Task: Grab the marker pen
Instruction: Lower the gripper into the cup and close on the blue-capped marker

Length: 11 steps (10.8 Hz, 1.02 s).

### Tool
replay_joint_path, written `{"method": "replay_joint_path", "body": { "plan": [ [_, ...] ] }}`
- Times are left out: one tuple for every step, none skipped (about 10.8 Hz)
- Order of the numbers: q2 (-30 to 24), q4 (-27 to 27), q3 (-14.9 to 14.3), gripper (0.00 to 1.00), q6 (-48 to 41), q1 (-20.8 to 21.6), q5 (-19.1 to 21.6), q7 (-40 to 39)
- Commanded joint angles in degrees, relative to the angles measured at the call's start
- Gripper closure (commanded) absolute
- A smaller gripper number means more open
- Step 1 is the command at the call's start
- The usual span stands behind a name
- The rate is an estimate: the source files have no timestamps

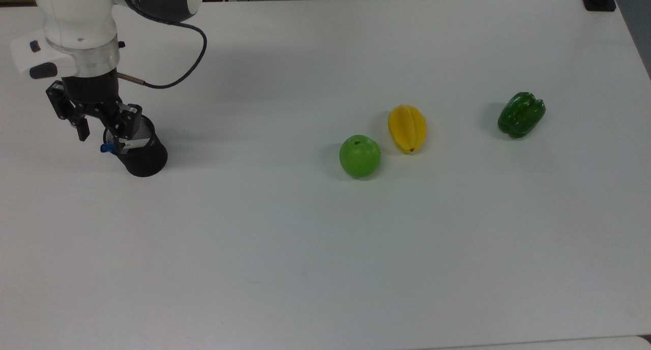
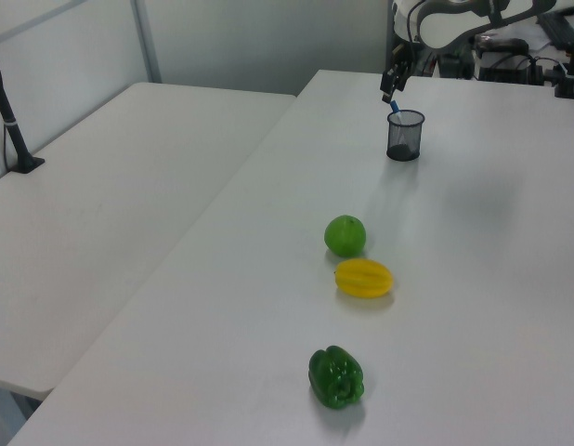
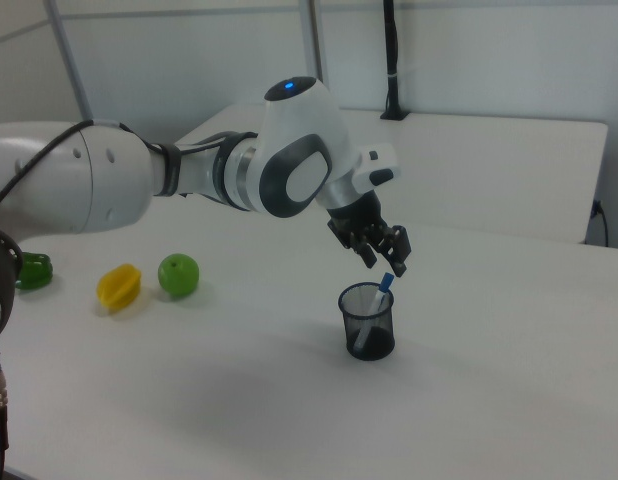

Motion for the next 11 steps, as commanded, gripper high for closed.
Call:
{"method": "replay_joint_path", "body": {
  "plan": [
    [0.39, -1.3, -0.69, 0.39, 2.22, 0.2, -2.13, 1.36],
    [0.83, -1.3, -0.69, 0.4, 2.22, 0.38, -2.31, 1.36],
    [0.83, -1.39, -0.69, 0.43, 2.22, 0.38, -3.18, 1.45],
    [1.18, -1.39, -0.69, 0.45, 2.22, 0.38, -3.54, 1.45],
    [1.18, -1.3, -0.69, 0.49, 2.22, 0.46, -3.63, 1.45],
    [1.27, -1.3, -0.69, 0.58, 2.22, 0.46, -3.71, 1.45],
    [1.27, -1.3, -0.69, 0.66, 2.22, 0.46, -4.32, 1.45],
    [1.27, -1.39, -0.69, 0.76, 2.22, 0.55, -4.33, 1.45],
    [1.27, -1.39, -0.69, 0.87, 2.13, 0.55, -4.33, 1.45],
    [1.27, -1.39, -0.69, 0.94, 2.13, 0.55, -4.33, 1.45],
    [1.27, -1.39, -0.69, 0.99, 2.13, 0.55, -4.33, 1.45]
  ]
}}
